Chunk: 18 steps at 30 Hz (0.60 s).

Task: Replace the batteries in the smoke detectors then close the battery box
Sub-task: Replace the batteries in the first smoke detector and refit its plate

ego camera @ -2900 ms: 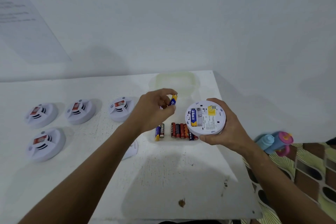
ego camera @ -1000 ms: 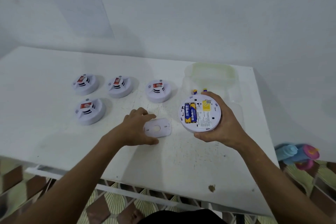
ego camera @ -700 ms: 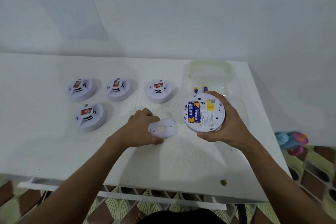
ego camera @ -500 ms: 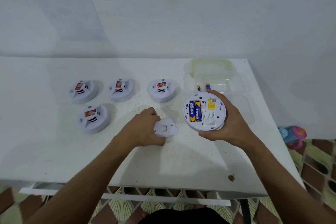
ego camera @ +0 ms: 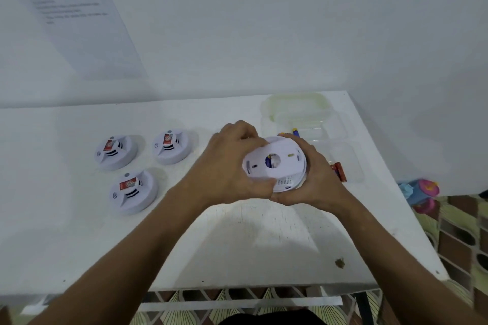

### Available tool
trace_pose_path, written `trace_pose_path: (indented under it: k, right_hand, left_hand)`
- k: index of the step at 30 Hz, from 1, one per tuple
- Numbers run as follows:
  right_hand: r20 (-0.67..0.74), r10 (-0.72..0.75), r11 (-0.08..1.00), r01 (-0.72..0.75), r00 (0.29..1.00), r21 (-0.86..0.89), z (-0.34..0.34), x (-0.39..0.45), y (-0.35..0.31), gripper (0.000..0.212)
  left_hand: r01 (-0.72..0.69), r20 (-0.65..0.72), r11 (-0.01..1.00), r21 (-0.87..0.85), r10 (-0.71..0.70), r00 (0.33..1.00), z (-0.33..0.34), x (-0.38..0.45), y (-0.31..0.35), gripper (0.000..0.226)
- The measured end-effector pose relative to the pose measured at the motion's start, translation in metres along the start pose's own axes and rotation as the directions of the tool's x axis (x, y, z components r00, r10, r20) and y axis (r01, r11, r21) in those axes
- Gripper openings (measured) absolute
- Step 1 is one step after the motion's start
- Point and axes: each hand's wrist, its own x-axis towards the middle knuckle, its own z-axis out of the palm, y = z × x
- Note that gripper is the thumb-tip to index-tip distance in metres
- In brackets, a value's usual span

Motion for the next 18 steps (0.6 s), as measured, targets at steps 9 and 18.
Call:
trace_pose_path:
  k: [9, 18]
  right_hand:
    - [0.037, 0.053, 0.998, -0.052, 0.998, -0.017, -0.007, 0.006, 0.013, 0.104]
    - [0.049, 0.021, 1.0, -0.02, 0.999, -0.021, -0.007, 0.011, 0.004, 0.088]
  left_hand:
    - [0.106, 0.122, 0.994, 0.0, -0.105, 0.987, 0.002, 0.012, -0.002, 0.066]
    - [0.146, 0.26, 0.989, 0.004, -0.142, 0.955, -0.004, 0.023, -0.006, 0.065]
